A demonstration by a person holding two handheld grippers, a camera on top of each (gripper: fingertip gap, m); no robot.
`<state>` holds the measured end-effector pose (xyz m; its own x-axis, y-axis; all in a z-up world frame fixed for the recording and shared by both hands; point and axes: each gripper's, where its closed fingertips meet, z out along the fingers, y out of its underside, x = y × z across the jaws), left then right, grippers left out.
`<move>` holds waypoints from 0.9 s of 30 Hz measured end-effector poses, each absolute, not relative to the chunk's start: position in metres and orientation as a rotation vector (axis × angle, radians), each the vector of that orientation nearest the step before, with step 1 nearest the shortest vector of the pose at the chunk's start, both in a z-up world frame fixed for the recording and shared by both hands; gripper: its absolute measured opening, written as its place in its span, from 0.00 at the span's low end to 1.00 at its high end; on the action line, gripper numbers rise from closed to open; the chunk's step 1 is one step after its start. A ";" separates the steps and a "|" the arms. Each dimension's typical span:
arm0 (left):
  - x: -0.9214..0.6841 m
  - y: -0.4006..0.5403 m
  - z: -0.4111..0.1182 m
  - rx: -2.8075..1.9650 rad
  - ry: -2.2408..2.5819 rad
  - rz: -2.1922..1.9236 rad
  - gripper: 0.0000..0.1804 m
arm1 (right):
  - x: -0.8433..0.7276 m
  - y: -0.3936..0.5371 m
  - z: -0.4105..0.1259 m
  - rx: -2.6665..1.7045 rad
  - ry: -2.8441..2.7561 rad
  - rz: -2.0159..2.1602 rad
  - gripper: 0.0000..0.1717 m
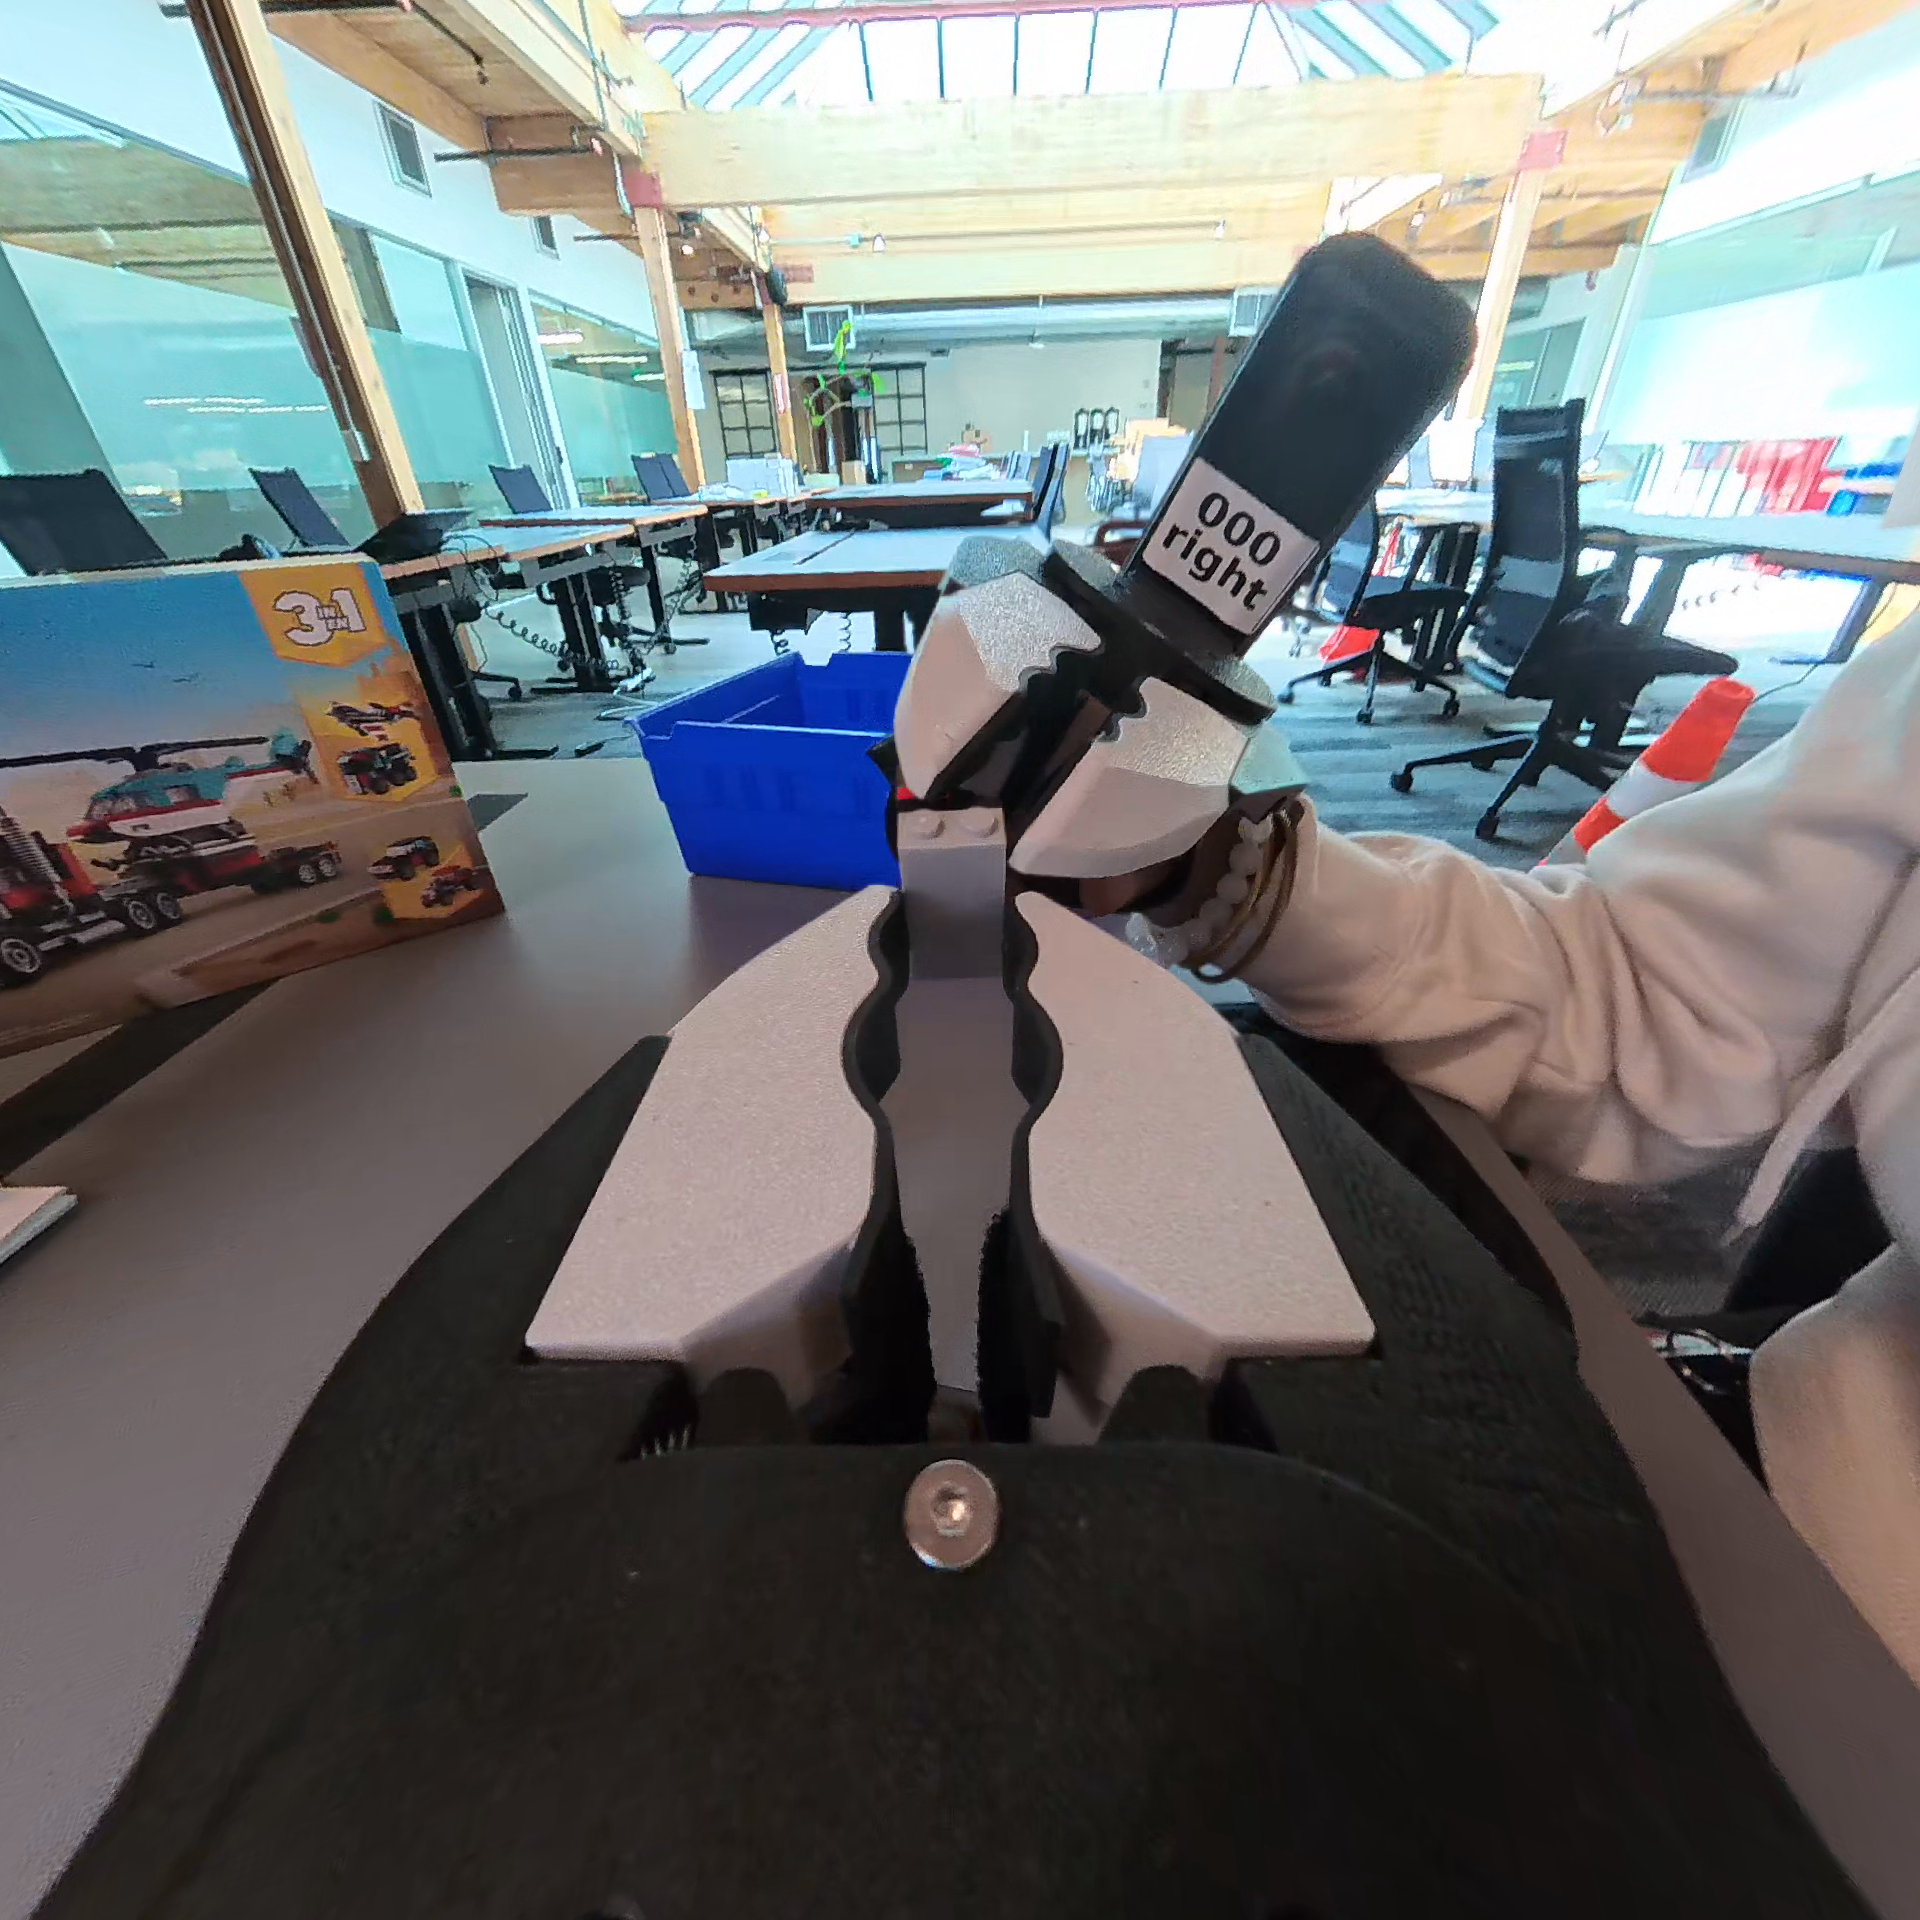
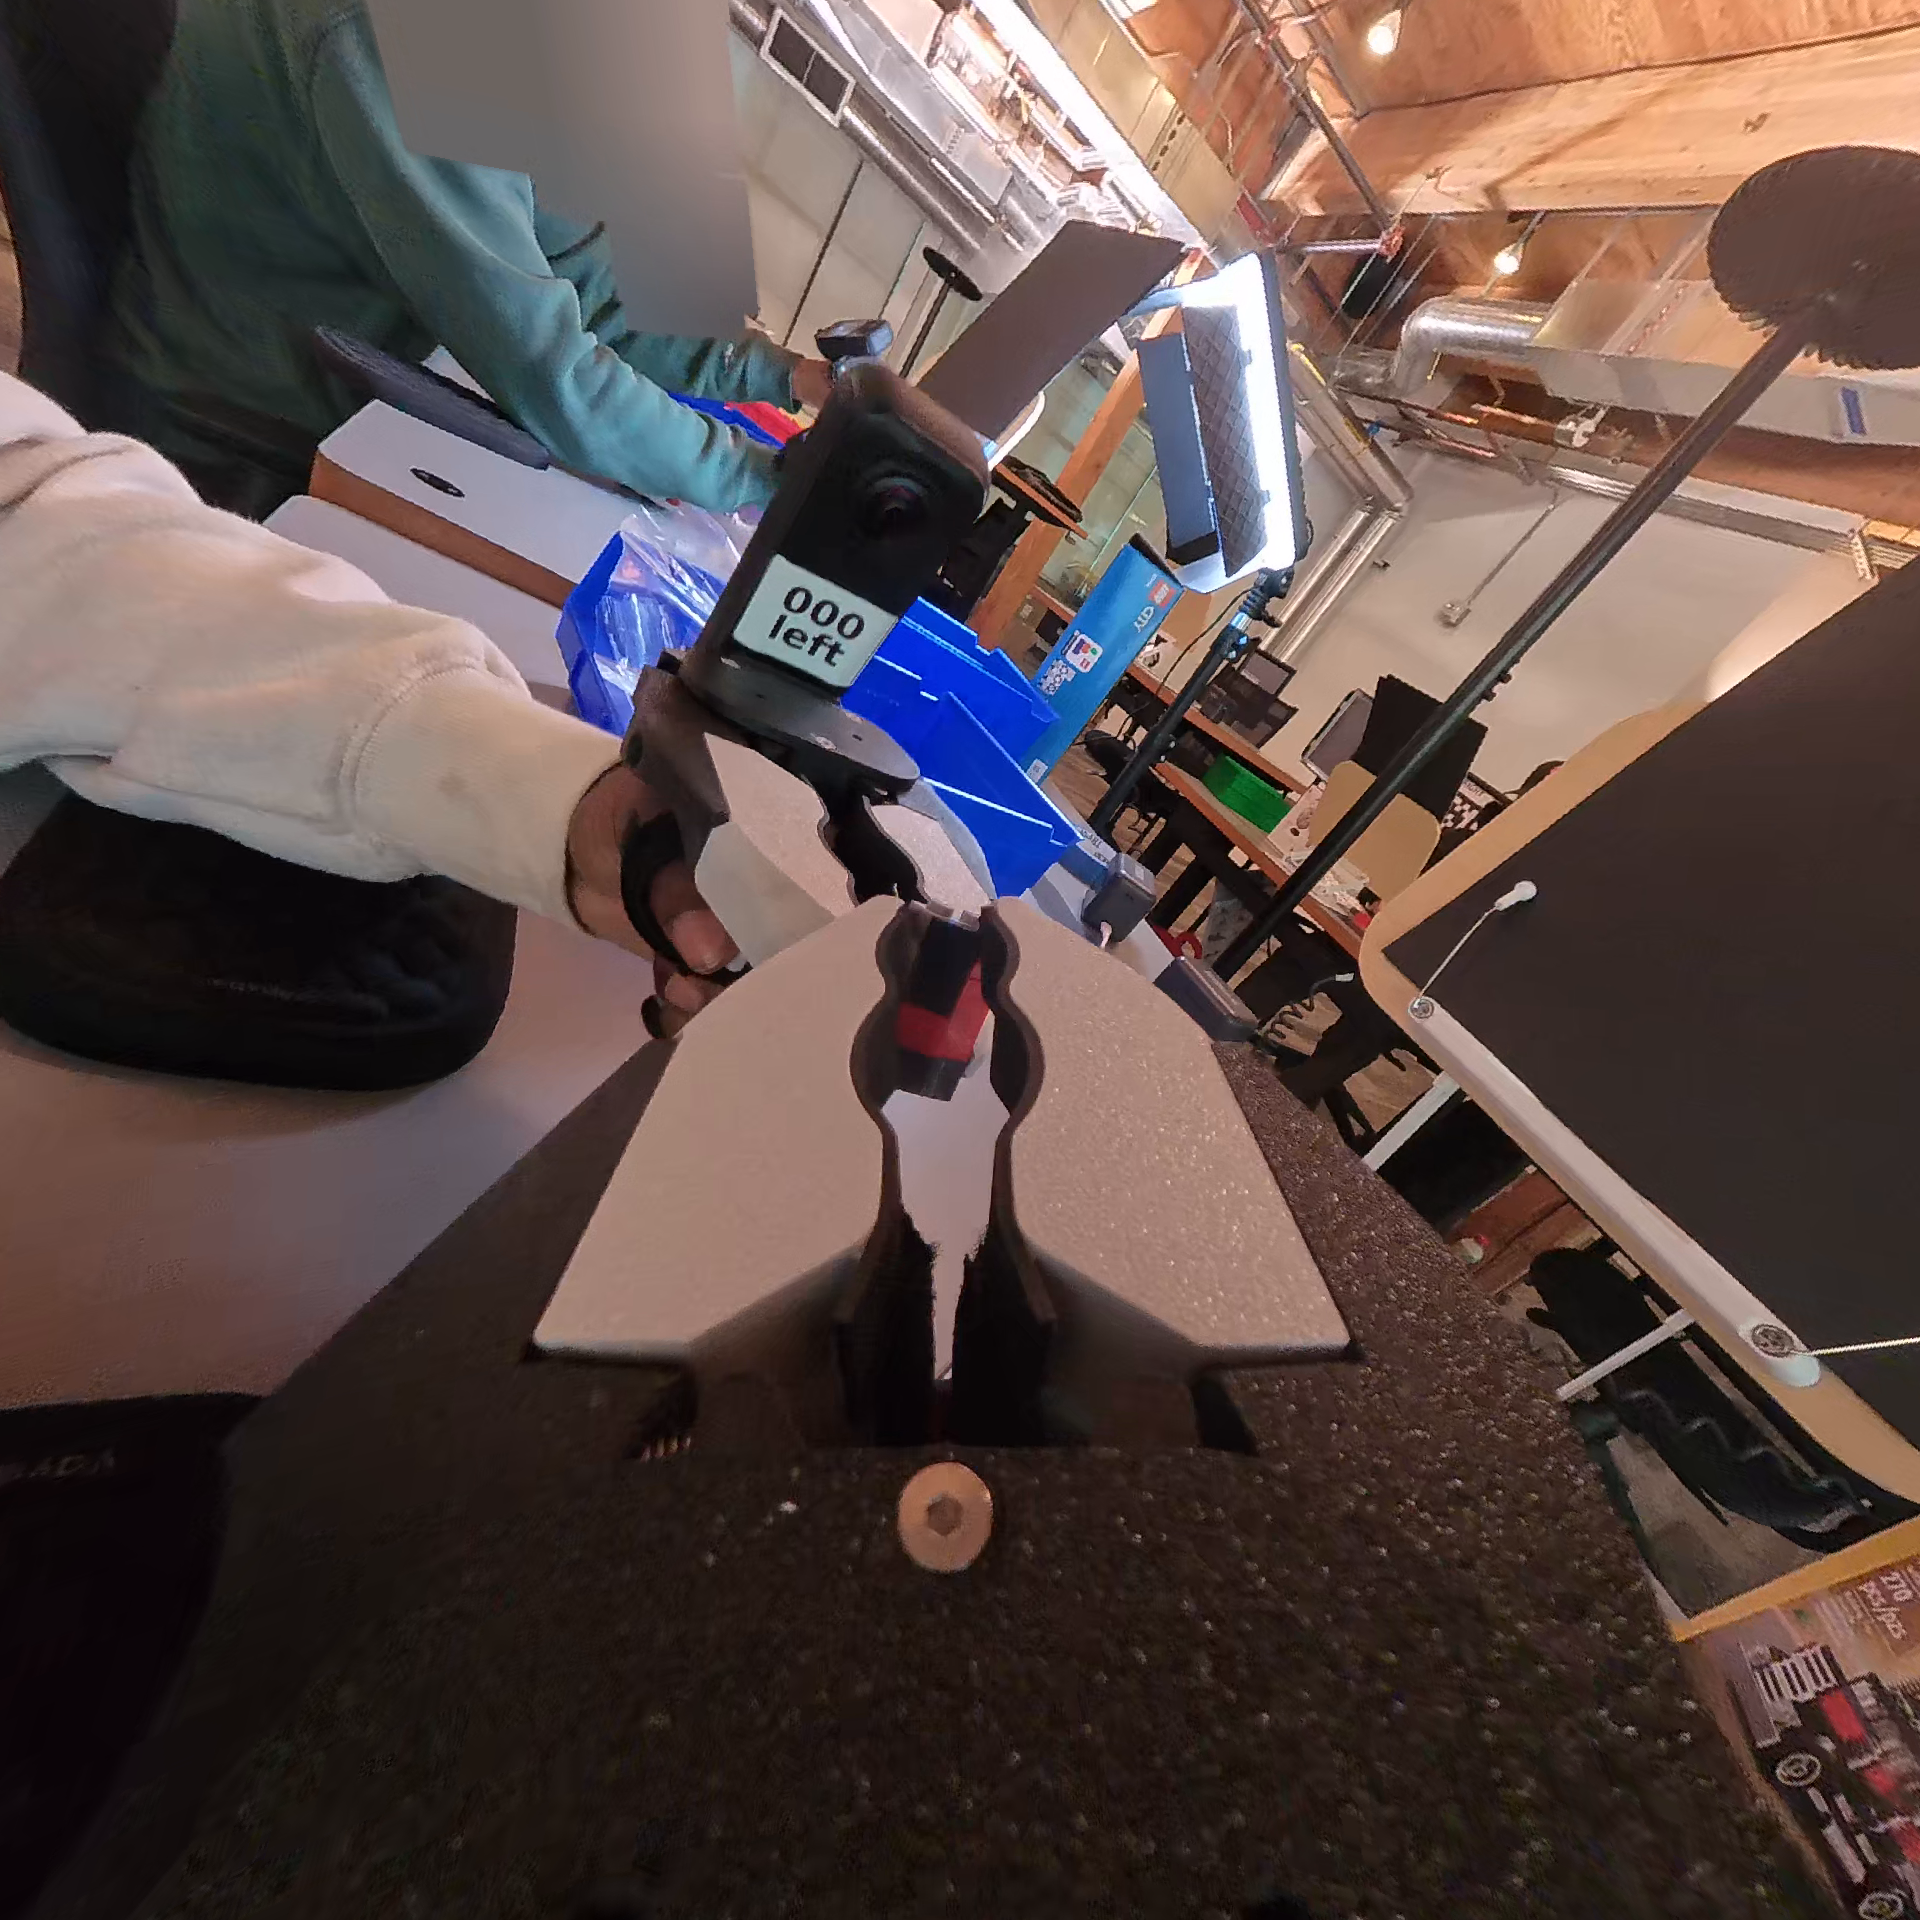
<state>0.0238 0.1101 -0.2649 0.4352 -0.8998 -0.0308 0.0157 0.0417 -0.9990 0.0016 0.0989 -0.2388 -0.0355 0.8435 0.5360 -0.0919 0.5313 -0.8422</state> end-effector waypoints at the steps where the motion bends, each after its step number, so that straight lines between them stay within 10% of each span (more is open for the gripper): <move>1: 0.024 0.110 -0.263 -1.335 0.862 -0.871 0.09 | 0.002 0.099 -0.237 -0.701 -1.398 0.864 0.07; 11: 0.017 0.109 -0.245 -1.249 0.803 -0.822 0.09 | 0.006 0.096 -0.222 -0.659 -1.296 0.879 0.00; 18: 0.019 0.099 -0.241 -1.179 0.837 -0.879 0.09 | 0.002 0.098 -0.223 -0.797 -1.262 1.183 0.19; 27: 0.030 0.097 -0.259 -1.203 0.967 -0.787 0.18 | 0.001 0.079 -0.233 -0.702 -1.411 1.130 0.11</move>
<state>0.0300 0.0965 -0.2587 0.3988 -0.8983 -0.1847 -0.0020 0.2005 -0.9797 0.0013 0.0787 -0.2327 -0.1817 0.9020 0.3915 -0.1854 0.3596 -0.9145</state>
